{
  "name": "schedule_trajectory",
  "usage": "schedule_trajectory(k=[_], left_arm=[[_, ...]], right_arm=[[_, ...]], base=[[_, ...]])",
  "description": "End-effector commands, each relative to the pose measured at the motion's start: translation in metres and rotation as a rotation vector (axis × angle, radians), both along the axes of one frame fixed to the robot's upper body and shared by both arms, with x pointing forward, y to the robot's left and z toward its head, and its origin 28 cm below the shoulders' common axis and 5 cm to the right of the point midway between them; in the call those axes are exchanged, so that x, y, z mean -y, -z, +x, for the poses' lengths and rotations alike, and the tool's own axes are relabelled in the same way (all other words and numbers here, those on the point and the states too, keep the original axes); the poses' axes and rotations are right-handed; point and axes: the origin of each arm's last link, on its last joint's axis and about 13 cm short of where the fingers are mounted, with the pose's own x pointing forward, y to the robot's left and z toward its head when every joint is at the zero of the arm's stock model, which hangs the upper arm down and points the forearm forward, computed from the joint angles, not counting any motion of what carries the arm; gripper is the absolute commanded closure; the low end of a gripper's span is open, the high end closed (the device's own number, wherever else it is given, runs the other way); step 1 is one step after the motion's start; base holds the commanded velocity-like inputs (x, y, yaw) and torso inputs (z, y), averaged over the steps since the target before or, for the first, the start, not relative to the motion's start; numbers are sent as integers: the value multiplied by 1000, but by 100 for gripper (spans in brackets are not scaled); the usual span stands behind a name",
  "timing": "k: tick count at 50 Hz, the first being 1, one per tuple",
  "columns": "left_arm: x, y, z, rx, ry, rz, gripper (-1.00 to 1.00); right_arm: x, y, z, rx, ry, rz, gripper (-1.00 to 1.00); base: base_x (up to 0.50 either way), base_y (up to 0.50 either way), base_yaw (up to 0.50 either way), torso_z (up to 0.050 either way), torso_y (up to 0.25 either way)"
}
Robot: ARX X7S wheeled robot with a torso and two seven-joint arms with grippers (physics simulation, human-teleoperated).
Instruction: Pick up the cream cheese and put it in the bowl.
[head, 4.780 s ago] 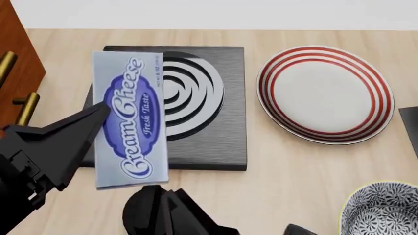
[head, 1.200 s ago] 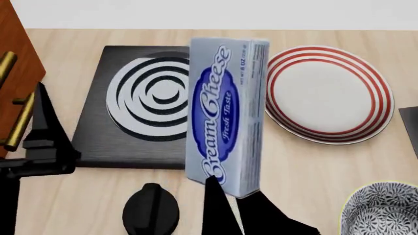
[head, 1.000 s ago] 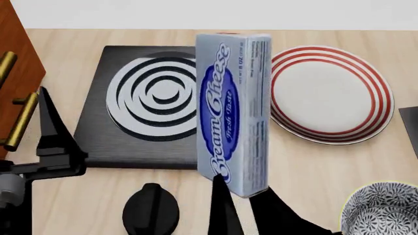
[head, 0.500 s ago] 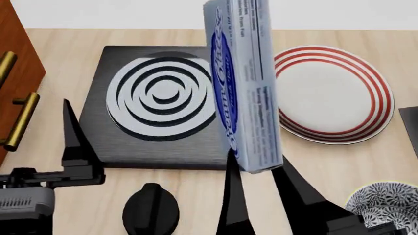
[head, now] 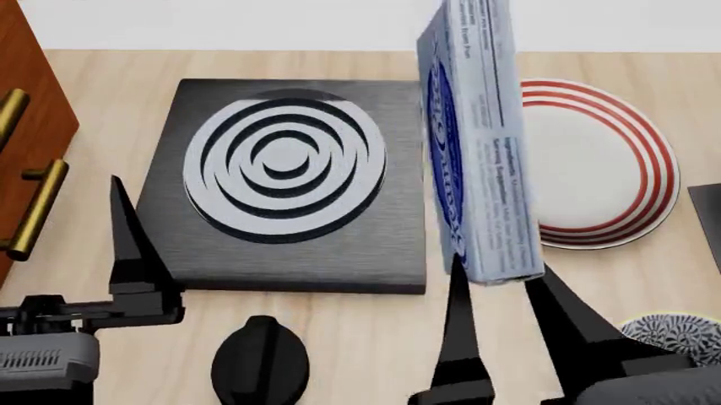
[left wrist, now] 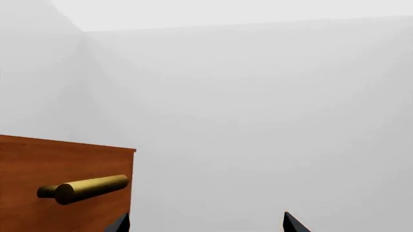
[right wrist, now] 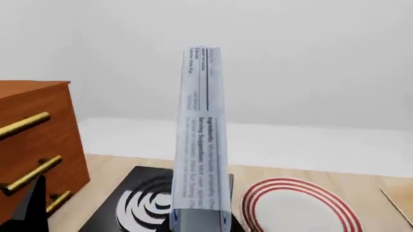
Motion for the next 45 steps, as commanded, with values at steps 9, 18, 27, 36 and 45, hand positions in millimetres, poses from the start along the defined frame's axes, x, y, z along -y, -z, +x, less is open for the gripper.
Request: schedule_trajectory(k=[9, 18, 27, 36, 45], left_arm=[[0, 1, -1, 11, -11, 7, -100], [0, 0, 0, 13, -15, 6, -100], [-1, 0, 0, 13, -16, 2, -100], [0, 0, 0, 12, -17, 7, -100], [0, 0, 0, 7, -16, 8, -100]], right_arm=[[47, -51, -5, -56, 216, 16, 100], [46, -60, -10, -77, 223, 40, 100], [45, -62, -13, -113, 253, 42, 100], [45, -65, -18, -155, 290, 35, 100], [45, -67, -26, -239, 319, -10, 100]], base=[[0, 0, 0, 0, 0], [0, 0, 0, 0, 1], [0, 0, 0, 0, 0], [0, 0, 0, 1, 1], [0, 0, 0, 0, 0]])
